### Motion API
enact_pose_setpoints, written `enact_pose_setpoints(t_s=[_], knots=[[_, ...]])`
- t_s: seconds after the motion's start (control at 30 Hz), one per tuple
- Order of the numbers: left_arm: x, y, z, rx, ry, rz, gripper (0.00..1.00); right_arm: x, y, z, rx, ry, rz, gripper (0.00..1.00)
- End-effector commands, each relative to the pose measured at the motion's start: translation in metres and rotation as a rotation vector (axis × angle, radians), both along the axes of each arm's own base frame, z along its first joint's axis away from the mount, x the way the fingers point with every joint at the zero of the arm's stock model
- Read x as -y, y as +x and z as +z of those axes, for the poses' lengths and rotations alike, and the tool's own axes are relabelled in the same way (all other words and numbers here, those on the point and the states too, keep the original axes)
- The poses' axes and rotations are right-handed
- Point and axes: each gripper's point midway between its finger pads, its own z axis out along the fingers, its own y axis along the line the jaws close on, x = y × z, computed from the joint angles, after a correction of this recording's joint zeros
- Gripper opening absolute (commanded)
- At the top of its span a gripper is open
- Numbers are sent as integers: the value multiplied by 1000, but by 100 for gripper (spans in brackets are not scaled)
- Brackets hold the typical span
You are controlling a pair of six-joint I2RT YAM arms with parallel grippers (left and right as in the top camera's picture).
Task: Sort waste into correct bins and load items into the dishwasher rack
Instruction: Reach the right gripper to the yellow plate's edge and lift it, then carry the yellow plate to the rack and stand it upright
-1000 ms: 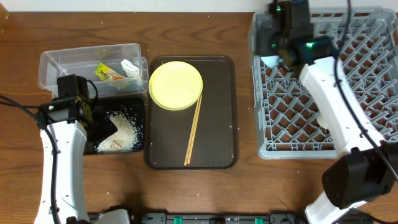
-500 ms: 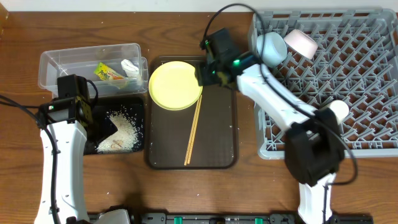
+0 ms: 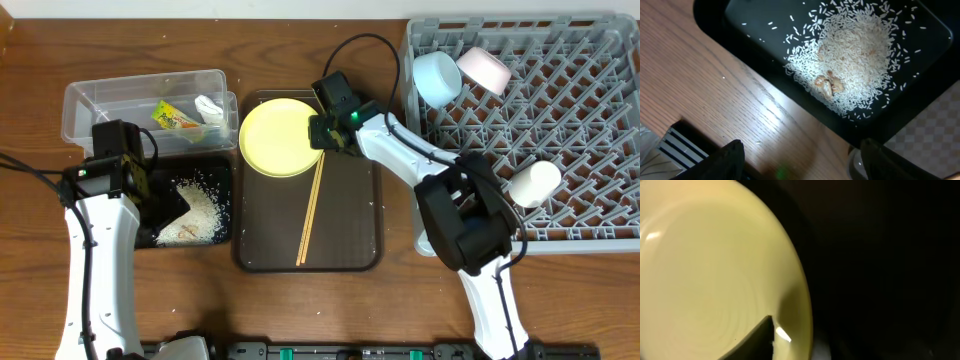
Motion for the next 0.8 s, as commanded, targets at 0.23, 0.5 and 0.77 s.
enact_pose_setpoints(t_s=[0.23,0.5,0.77], knots=[[0,-1,1,5,-7,10,77,-5,14,1,34,51,-58,1],[0,-1,1,6,-7,10,77,39,39,94,245,-41,-26,1],[0,-1,1,8,-7,10,77,136,38,223,514,-377,-52,1]])
